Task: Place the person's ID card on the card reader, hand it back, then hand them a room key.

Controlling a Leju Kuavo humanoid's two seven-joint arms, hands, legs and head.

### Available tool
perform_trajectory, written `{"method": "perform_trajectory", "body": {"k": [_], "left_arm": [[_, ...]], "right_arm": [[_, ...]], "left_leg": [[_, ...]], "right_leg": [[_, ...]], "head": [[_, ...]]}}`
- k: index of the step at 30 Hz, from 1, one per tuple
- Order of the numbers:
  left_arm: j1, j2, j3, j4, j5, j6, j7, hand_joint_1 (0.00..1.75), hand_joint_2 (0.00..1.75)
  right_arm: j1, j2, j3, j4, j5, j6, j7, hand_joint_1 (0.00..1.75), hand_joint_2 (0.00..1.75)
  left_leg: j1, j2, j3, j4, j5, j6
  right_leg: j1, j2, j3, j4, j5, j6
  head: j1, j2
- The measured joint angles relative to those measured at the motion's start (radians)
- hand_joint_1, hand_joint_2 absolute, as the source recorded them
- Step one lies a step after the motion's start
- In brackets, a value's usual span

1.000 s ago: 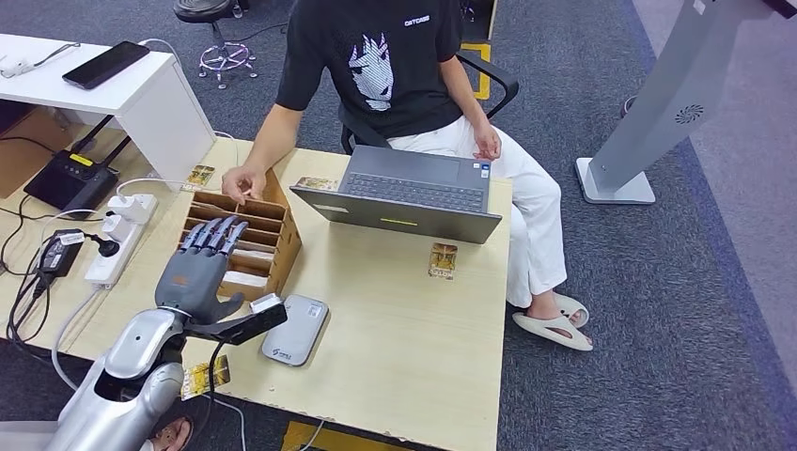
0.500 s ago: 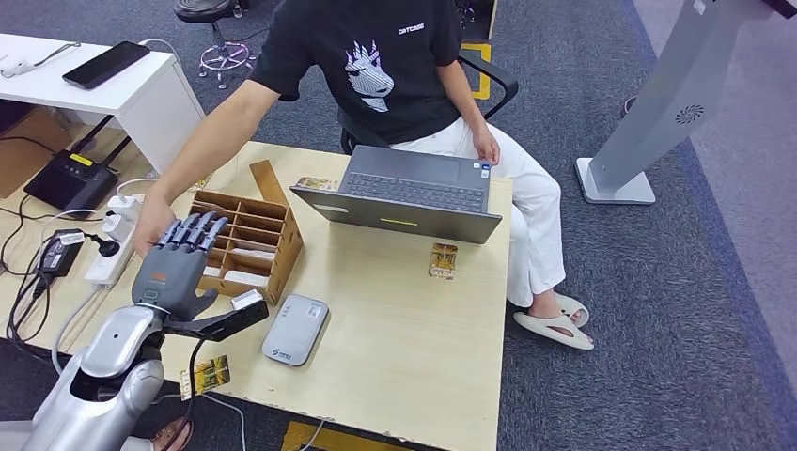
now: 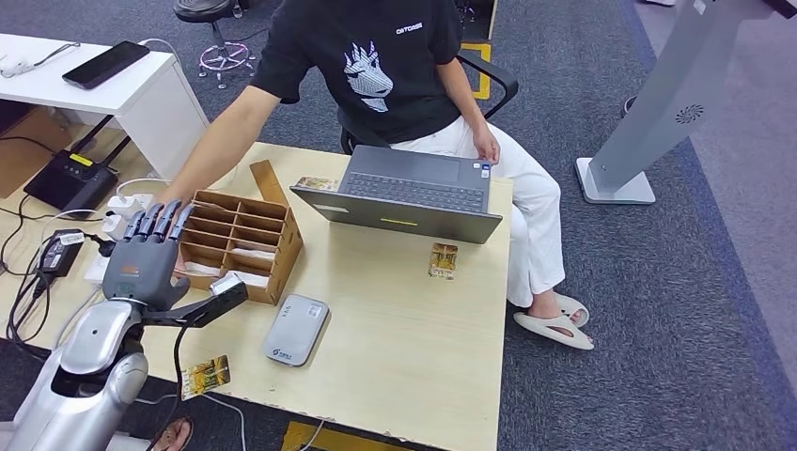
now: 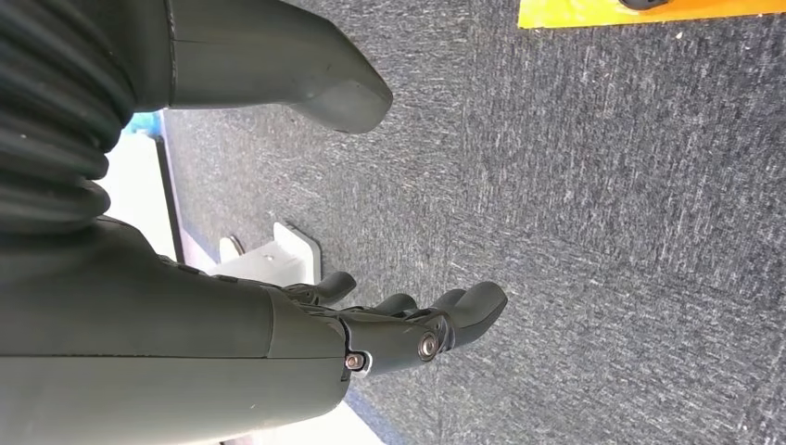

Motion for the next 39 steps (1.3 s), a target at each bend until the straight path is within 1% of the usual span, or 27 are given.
{"method": "perform_trajectory", "body": {"k": [18, 29, 39], "left_arm": [[0.000, -0.001, 0.013, 0.000, -0.001, 0.000, 0.000, 0.00, 1.75], [0.000, -0.014, 0.013, 0.003, -0.024, -0.001, -0.001, 0.00, 1.75], [-0.012, -0.010, 0.019, 0.010, -0.040, -0.008, 0.019, 0.00, 1.75]], "right_arm": [[0.000, 0.000, 0.000, 0.000, 0.000, 0.000, 0.001, 0.00, 1.75], [0.000, 0.000, -0.005, 0.000, 0.006, 0.003, 0.001, 0.00, 1.75], [-0.001, 0.000, -0.015, 0.000, 0.010, 0.004, 0.002, 0.00, 1.75]], "left_leg": [[0.000, 0.000, 0.000, 0.000, 0.000, 0.000], [0.000, 0.000, 0.000, 0.000, 0.000, 0.000], [0.000, 0.000, 0.000, 0.000, 0.000, 0.000]], "right_leg": [[0.000, 0.000, 0.000, 0.000, 0.000, 0.000], [0.000, 0.000, 0.000, 0.000, 0.000, 0.000], [0.000, 0.000, 0.000, 0.000, 0.000, 0.000]], "head": [[0.000, 0.000], [0.000, 0.000], [0.000, 0.000]]}}
